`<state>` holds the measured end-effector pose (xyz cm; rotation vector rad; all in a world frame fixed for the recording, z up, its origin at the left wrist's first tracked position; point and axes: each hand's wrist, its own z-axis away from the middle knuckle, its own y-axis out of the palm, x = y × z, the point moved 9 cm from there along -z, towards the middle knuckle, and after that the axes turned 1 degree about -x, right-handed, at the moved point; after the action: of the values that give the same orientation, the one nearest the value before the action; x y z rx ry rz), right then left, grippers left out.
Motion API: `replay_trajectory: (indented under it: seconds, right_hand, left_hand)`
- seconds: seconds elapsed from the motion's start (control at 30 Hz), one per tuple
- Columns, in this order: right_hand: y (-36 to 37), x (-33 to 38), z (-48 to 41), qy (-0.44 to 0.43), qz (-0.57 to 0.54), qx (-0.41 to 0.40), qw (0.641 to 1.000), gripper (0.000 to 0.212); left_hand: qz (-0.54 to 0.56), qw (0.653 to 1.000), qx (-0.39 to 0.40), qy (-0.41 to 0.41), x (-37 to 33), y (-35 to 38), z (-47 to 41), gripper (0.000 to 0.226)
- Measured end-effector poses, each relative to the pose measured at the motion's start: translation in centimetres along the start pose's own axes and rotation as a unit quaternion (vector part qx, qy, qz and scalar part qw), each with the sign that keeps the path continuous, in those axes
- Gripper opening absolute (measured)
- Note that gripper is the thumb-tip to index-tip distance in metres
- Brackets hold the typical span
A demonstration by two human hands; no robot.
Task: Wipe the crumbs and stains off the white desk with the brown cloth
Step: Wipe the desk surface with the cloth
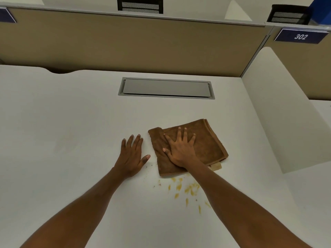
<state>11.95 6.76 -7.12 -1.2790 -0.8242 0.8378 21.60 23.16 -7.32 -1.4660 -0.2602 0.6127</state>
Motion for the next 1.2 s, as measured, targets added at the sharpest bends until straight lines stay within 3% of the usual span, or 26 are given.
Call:
replay_trajectory:
  seconds: [0.6, 1.2]
  right_hand:
    - [0.2, 7.9, 5.7, -0.064, 0.016, -0.008, 0.998, 0.070]
    - [1.6, 9.5, 17.3, -0.139, 0.017, 0.018, 0.990, 0.068]
  left_hand:
    - [0.070, 0.997, -0.030, 0.034, -0.7, -0.4, 5.9, 0.097]
    - [0.063, 0.998, 0.011, 0.019, -0.9, 0.2, 11.1, 0.097]
